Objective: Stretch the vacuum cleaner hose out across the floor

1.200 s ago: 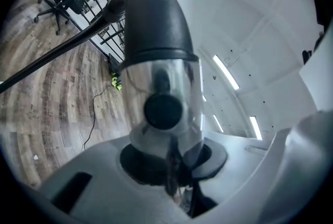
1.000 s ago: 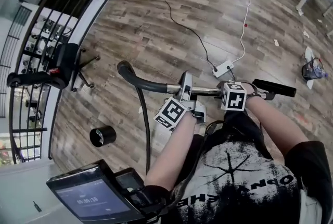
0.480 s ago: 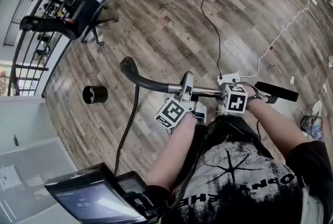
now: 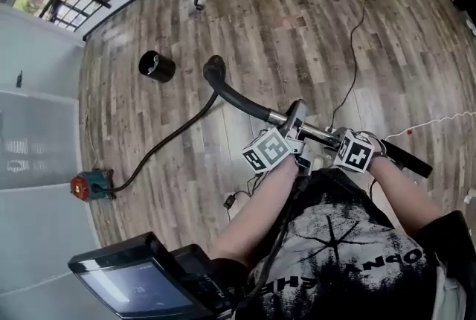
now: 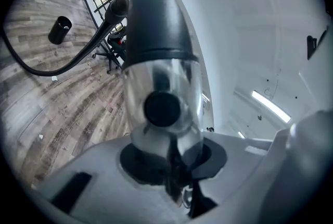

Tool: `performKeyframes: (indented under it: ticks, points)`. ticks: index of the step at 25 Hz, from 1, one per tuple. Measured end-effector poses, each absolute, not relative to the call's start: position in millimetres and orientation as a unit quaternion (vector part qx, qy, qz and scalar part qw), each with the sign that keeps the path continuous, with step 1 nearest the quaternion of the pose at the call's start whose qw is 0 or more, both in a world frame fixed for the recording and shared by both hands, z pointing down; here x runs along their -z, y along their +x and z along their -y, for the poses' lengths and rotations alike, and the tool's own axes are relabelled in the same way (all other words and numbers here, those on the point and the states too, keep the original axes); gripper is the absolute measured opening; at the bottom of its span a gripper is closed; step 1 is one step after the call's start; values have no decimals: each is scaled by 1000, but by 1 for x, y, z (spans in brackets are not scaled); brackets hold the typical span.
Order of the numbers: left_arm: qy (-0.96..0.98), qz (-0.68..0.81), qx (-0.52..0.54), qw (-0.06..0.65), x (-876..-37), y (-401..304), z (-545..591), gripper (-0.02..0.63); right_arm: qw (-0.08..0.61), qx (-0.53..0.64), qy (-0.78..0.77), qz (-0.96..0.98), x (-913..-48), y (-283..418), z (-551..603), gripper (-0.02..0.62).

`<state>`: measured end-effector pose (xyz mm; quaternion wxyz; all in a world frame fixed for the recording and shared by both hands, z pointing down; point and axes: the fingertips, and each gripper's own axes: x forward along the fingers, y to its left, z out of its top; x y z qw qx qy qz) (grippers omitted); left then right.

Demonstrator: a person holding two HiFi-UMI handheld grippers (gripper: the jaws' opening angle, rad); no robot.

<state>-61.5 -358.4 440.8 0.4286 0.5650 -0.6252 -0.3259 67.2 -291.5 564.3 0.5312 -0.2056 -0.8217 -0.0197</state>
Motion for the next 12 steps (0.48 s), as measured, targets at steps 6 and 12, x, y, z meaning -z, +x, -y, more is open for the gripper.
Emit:
performKeyframes:
  ticks: [6,12]
  points:
    - [542,652,347,401,-436,-58,325,81,530,48,-236,813,-562,76,273,55]
    - [534,651,372,391,-439,-13,278,81,538,63,-240,806,-564,125,233,55]
